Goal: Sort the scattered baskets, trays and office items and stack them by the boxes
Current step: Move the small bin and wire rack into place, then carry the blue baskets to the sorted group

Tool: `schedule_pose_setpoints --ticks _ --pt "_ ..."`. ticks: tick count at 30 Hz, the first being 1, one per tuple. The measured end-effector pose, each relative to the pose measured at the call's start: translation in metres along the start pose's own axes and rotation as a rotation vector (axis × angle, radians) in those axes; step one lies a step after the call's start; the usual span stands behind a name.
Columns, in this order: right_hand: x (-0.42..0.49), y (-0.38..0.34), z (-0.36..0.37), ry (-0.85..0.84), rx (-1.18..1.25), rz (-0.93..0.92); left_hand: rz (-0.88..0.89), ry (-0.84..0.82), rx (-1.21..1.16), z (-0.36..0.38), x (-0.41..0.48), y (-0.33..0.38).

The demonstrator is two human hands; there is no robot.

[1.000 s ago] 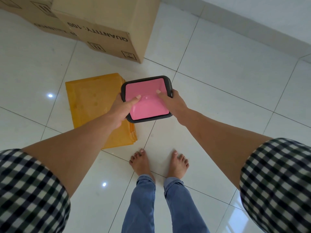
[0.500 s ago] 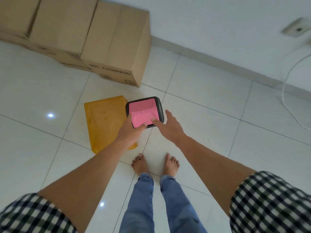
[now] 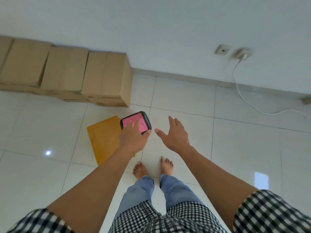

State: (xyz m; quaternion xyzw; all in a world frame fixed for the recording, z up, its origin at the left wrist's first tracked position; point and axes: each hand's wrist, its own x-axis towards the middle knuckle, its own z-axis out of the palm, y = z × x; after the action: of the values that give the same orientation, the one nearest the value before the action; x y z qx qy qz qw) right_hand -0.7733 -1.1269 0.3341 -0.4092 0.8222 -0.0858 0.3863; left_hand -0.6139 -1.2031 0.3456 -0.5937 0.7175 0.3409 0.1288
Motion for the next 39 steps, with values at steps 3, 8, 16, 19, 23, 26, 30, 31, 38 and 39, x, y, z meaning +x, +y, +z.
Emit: schedule_pose_setpoints --ticks 3,8,16,19,23,26,30,31,38,39 --pt "-0.015 0.005 -0.012 0.057 0.045 0.044 0.060 -0.005 0.045 -0.006 -0.008 0.016" --pt "-0.041 0.016 -0.024 0.168 0.131 0.139 0.181 -0.023 0.161 -0.010 -0.017 0.036" --pt "-0.105 0.031 -0.007 0.380 0.293 0.372 0.448 -0.084 0.404 -0.005 -0.036 0.050" --pt "-0.140 0.032 0.019 0.453 0.398 0.471 0.561 -0.108 0.495 0.000 -0.054 0.051" --pt "-0.192 0.039 0.059 0.541 0.520 0.619 0.737 -0.171 0.653 0.021 -0.091 0.052" --pt "-0.239 0.050 0.092 0.628 0.625 0.752 0.873 -0.216 0.793 0.054 -0.128 0.056" --pt "-0.317 0.069 0.146 0.744 0.770 0.951 1.095 -0.288 0.949 0.111 -0.197 0.062" --pt "-0.337 0.073 0.162 0.773 0.808 0.998 1.157 -0.305 0.984 0.126 -0.217 0.060" --pt "-0.482 0.071 0.285 0.995 1.038 1.331 1.569 -0.419 1.188 0.216 -0.373 0.003" --pt "-0.501 0.067 0.305 1.019 1.060 1.373 1.619 -0.431 1.214 0.225 -0.395 -0.013"
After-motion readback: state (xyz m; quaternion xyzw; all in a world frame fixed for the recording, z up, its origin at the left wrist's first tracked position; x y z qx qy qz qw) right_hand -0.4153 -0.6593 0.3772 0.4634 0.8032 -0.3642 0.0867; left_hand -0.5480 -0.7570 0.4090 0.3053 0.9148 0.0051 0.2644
